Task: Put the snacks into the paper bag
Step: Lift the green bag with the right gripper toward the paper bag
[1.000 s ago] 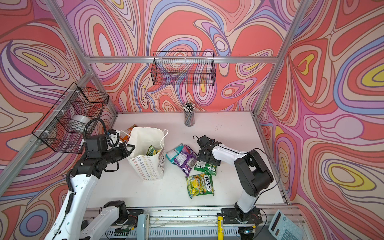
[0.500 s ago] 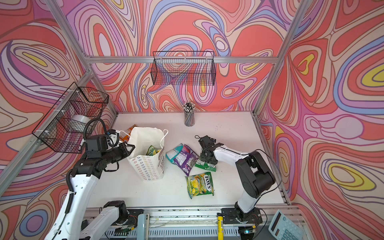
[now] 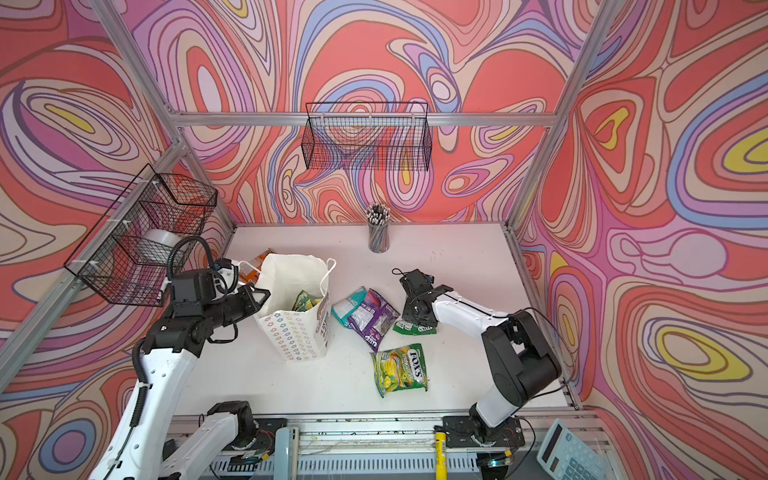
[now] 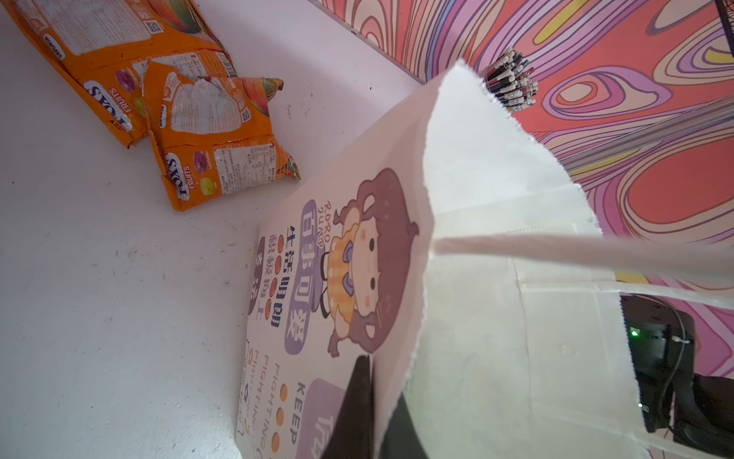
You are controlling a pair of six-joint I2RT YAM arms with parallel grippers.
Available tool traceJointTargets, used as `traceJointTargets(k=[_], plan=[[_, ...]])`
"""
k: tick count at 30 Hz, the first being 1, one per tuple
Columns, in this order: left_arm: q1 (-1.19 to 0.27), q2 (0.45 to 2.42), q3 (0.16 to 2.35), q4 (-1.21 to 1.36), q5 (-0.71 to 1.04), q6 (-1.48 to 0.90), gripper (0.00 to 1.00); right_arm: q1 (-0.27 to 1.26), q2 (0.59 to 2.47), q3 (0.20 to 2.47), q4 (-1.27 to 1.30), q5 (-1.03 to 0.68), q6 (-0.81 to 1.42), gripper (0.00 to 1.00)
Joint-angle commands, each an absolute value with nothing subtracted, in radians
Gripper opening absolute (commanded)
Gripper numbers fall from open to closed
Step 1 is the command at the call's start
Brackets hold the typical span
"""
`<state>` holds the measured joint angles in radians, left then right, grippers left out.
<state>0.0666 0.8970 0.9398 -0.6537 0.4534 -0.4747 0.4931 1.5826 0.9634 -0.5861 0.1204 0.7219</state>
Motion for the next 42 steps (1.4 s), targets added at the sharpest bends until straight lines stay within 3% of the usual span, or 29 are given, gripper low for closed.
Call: traceJointTargets(k=[1, 12, 27, 42], plan=[[0.074, 0.887, 0.937, -0.645, 0.475, -0.469, 0.0, 0.49, 1.49, 1.007, -0.645, 0.17, 0.703, 0.04], [0.074, 0.877, 0.936, -0.629, 0.509, -0.473, 0.0, 0.49, 1.381, 1.143, -0.706, 0.258, 0.632, 0.0], [0.074, 0.876, 0.93, -0.618, 0.531, -0.481, 0.0, 0.504, 1.389, 1.429, -0.647, 0.117, 0.548, 0.0], [0.074, 0.873, 0.93, -0.622, 0.52, -0.477, 0.0, 0.816, 1.693, 2.023, -0.632, 0.046, 0.382, 0.0]])
